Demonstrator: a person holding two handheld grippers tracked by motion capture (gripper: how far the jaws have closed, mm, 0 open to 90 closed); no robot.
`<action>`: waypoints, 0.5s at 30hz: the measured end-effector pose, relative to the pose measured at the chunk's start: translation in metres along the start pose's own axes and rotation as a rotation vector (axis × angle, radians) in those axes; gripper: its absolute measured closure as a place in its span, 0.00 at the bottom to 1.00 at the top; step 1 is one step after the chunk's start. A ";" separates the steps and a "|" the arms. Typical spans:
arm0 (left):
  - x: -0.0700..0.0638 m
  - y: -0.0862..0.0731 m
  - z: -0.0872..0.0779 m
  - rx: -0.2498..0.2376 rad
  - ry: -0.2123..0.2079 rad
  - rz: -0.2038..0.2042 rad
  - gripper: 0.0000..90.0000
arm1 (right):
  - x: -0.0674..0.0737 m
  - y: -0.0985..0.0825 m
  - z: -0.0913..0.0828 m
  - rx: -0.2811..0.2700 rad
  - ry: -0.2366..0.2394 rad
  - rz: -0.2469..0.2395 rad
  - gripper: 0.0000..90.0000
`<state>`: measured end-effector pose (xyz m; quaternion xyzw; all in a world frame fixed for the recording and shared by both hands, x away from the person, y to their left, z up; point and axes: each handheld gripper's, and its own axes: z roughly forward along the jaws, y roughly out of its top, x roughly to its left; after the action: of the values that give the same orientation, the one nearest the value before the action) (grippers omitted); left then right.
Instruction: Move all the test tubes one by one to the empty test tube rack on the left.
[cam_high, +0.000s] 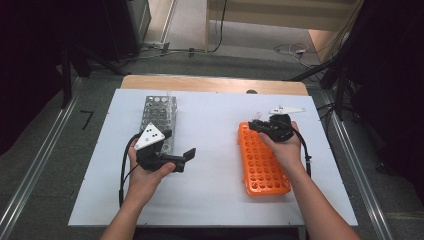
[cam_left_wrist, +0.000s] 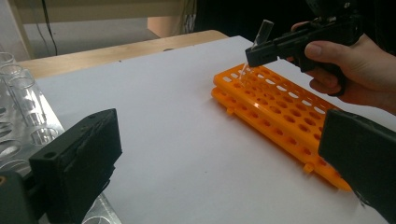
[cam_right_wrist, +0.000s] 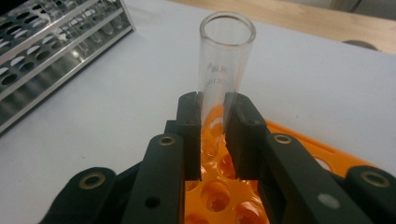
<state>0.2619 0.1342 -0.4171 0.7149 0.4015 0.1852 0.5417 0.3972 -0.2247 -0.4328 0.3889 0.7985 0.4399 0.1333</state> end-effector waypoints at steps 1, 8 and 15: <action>0.000 0.000 0.000 0.000 -0.001 0.001 0.00 | 0.000 0.001 -0.003 -0.007 0.005 0.001 0.82; -0.005 0.001 0.003 0.004 -0.013 0.009 0.00 | 0.007 0.002 -0.019 -0.042 0.023 -0.017 0.82; -0.009 0.002 0.005 0.010 -0.025 0.020 0.00 | 0.021 -0.003 -0.028 -0.050 0.069 -0.051 0.82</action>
<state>0.2611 0.1242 -0.4154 0.7237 0.3884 0.1800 0.5413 0.3665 -0.2265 -0.4163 0.3498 0.8009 0.4692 0.1266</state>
